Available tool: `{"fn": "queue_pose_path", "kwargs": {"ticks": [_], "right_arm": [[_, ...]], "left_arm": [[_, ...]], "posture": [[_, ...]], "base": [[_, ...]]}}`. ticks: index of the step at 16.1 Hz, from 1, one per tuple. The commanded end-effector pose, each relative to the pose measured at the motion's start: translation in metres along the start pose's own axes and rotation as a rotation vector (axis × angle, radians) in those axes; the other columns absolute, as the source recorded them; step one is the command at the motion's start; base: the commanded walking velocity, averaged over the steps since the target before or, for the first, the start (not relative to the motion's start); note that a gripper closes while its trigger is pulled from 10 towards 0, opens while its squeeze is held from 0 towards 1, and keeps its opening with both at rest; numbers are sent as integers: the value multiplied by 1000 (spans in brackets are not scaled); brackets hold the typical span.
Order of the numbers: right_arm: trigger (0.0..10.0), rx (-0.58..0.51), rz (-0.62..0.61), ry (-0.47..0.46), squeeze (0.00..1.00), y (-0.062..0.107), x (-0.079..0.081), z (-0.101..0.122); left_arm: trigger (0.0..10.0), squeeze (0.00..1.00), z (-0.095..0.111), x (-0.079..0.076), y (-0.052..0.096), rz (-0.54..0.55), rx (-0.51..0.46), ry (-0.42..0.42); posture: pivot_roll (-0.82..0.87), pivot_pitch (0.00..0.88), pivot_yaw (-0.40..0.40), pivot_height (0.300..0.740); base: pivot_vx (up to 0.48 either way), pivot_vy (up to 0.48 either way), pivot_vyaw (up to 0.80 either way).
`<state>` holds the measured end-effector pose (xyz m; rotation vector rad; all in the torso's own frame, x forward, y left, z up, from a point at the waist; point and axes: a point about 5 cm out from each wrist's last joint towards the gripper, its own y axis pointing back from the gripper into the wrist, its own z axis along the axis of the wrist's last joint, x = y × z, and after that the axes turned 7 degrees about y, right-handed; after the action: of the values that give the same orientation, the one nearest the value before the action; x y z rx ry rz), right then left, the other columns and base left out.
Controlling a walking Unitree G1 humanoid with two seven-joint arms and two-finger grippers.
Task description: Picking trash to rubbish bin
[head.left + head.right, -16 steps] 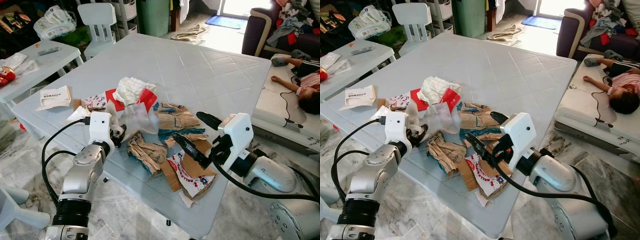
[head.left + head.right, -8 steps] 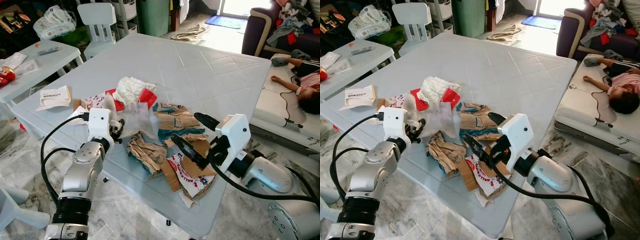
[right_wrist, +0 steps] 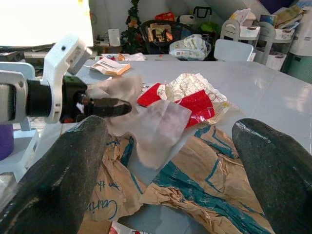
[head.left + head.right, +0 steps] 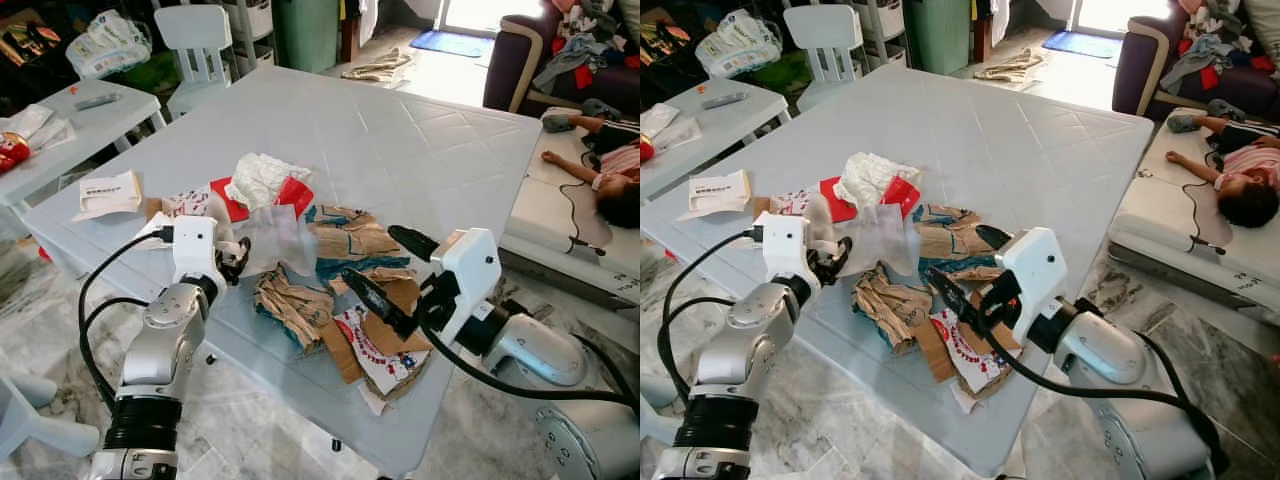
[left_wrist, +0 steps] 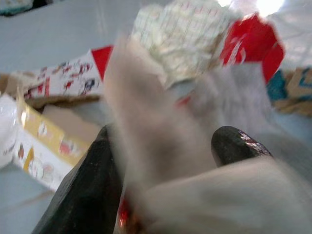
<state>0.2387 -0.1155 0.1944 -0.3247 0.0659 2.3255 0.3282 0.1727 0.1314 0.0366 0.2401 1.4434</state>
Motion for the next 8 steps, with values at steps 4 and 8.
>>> {"fn": "queue_pose_path", "kwargs": {"ticks": [4, 8], "right_arm": [[10000, -18, 20, 8, 0, 1, 4, 5], [10000, -22, 27, 7, 0, -1, 5, 5]], "left_arm": [[10000, 1000, 11, -4, 3, -57, 4, -13], [10000, 0, 4, 10, -3, -7, 81, -48]], "posture": [[-93, 94, 29, 740], [-91, 93, 27, 740]], "base": [[0, 0, 0], [0, 0, 0]]}}
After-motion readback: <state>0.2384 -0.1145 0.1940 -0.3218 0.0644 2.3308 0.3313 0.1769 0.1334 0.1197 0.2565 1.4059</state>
